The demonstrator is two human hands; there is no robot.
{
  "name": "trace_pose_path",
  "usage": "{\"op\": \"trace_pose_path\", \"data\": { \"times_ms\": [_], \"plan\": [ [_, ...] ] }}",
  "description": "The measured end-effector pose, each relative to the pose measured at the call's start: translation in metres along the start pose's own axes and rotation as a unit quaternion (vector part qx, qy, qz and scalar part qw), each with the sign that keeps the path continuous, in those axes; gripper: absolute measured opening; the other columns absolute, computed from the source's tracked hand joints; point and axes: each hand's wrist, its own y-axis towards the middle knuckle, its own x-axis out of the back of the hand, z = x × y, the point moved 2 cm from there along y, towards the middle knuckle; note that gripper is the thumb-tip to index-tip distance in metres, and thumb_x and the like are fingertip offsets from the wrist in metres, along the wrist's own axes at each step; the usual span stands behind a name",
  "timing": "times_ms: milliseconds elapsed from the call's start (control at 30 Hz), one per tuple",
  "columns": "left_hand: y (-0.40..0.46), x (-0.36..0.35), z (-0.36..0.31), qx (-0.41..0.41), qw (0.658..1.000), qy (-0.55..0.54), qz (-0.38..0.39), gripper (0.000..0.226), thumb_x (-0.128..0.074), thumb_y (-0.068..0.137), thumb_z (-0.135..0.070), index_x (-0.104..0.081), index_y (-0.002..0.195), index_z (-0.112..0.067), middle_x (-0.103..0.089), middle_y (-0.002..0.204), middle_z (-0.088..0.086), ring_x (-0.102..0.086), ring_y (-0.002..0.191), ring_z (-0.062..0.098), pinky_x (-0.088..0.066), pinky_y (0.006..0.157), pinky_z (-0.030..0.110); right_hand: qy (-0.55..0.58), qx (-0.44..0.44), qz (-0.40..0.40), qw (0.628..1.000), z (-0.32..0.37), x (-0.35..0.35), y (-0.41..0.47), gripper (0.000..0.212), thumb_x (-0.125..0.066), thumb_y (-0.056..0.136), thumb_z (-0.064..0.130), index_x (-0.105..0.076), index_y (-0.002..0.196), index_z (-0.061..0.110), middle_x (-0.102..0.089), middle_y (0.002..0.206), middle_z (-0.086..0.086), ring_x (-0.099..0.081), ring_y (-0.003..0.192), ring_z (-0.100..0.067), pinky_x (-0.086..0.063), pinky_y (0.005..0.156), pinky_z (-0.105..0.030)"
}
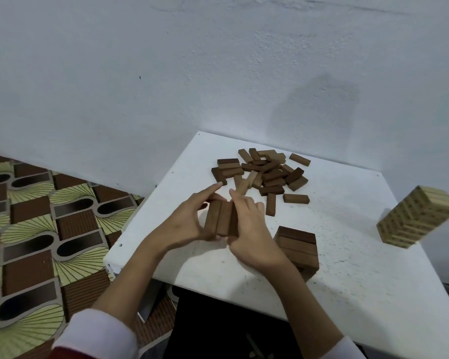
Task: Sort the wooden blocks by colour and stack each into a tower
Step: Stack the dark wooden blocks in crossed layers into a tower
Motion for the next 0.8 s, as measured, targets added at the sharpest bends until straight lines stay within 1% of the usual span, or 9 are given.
{"op": "trace_pose_path", "data": {
  "times_ms": [100,167,267,333,400,500,567,667,800],
  "plan": [
    [0.003,-0.008,-0.023,-0.023,1.0,-0.007,0.01,0.105,-0.082,0.052,-0.035,-0.032,0.144,-0.031,-0.054,0.125,-0.009,-0.047,0.121,0.004,-0.035,0.104,0.016,0.011,0.011,-0.019,1.0,-0.003,0.028,-0.012,0.088,-0.067,0.074,0.011,-0.018,0.147,0.018,-0.037,0.124,0.002,-0.028,0.113,-0.016,-0.029,0.091,-0.025],
    [0.008,-0.02,-0.038,-0.031,0.999,-0.011,0.024,0.107,-0.088,0.054,-0.024,-0.031,0.144,-0.03,-0.052,0.127,-0.008,-0.045,0.121,0.0,-0.034,0.104,0.013,0.037,0.012,-0.03,0.999,-0.011,0.047,-0.024,0.091,-0.068,0.066,0.021,-0.024,0.145,0.018,-0.037,0.114,0.007,-0.032,0.107,-0.011,-0.031,0.088,-0.02],
    [0.016,-0.046,-0.054,-0.05,0.997,0.0,0.056,0.105,-0.088,0.06,-0.016,-0.029,0.145,-0.03,-0.051,0.127,-0.01,-0.043,0.121,-0.003,-0.03,0.101,0.007,0.043,0.012,-0.049,0.998,-0.033,0.076,-0.045,0.094,-0.082,0.062,0.016,-0.032,0.142,0.017,-0.043,0.11,0.013,-0.038,0.091,0.01,-0.034,0.076,-0.005],
    [0.02,-0.061,-0.06,-0.055,0.996,0.011,0.074,0.103,-0.087,0.061,-0.019,-0.028,0.143,-0.037,-0.051,0.125,-0.012,-0.04,0.12,-0.006,-0.026,0.097,0.001,0.035,-0.016,-0.034,0.999,-0.044,0.089,-0.056,0.095,-0.085,0.062,0.014,-0.033,0.141,0.025,-0.045,0.114,0.015,-0.038,0.085,0.011,-0.036,0.073,-0.003],
    [0.023,-0.078,-0.064,-0.06,0.994,0.025,0.087,0.1,-0.086,0.063,-0.019,-0.025,0.135,-0.049,-0.049,0.118,-0.018,-0.036,0.117,-0.012,-0.022,0.091,-0.004,0.013,-0.037,-0.021,0.999,-0.057,0.097,-0.066,0.097,-0.085,0.064,0.018,-0.029,0.142,0.033,-0.046,0.119,0.013,-0.038,0.088,0.005,-0.035,0.075,-0.003],
    [0.025,-0.095,-0.065,-0.051,0.993,0.036,0.104,0.102,-0.086,0.064,-0.024,-0.023,0.141,-0.043,-0.045,0.123,-0.014,-0.034,0.118,-0.009,-0.02,0.091,-0.006,-0.011,-0.037,-0.023,0.999,-0.07,0.097,-0.074,0.096,-0.084,0.066,0.02,-0.027,0.143,0.03,-0.047,0.123,0.012,-0.035,0.098,-0.001,-0.034,0.083,-0.008],
    [0.026,-0.101,-0.063,-0.04,0.992,0.045,0.109,0.103,-0.086,0.064,-0.026,-0.022,0.145,-0.038,-0.044,0.126,-0.011,-0.035,0.12,-0.004,-0.022,0.092,-0.005,-0.028,-0.029,-0.028,0.999,-0.078,0.096,-0.077,0.094,-0.084,0.066,0.023,-0.028,0.142,0.027,-0.049,0.126,0.01,-0.034,0.108,-0.006,-0.038,0.093,-0.022],
    [0.025,-0.105,-0.062,-0.03,0.991,0.056,0.118,0.103,-0.085,0.066,-0.026,-0.021,0.146,-0.036,-0.043,0.121,-0.019,-0.034,0.12,-0.004,-0.023,0.09,-0.005,-0.029,-0.021,-0.025,0.999,-0.086,0.092,-0.079,0.093,-0.082,0.065,0.031,-0.031,0.142,0.024,-0.051,0.129,0.005,-0.035,0.112,-0.012,-0.04,0.096,-0.038],
    [0.023,-0.106,-0.058,-0.019,0.99,0.065,0.126,0.102,-0.083,0.068,-0.027,-0.018,0.146,-0.036,-0.042,0.129,-0.015,-0.032,0.121,-0.008,-0.022,0.09,-0.005,0.018,-0.025,-0.017,0.999,-0.089,0.088,-0.081,0.092,-0.07,0.063,0.045,-0.029,0.143,0.025,-0.047,0.129,0.008,-0.033,0.118,-0.012,-0.038,0.099,-0.036]
  ]
}}
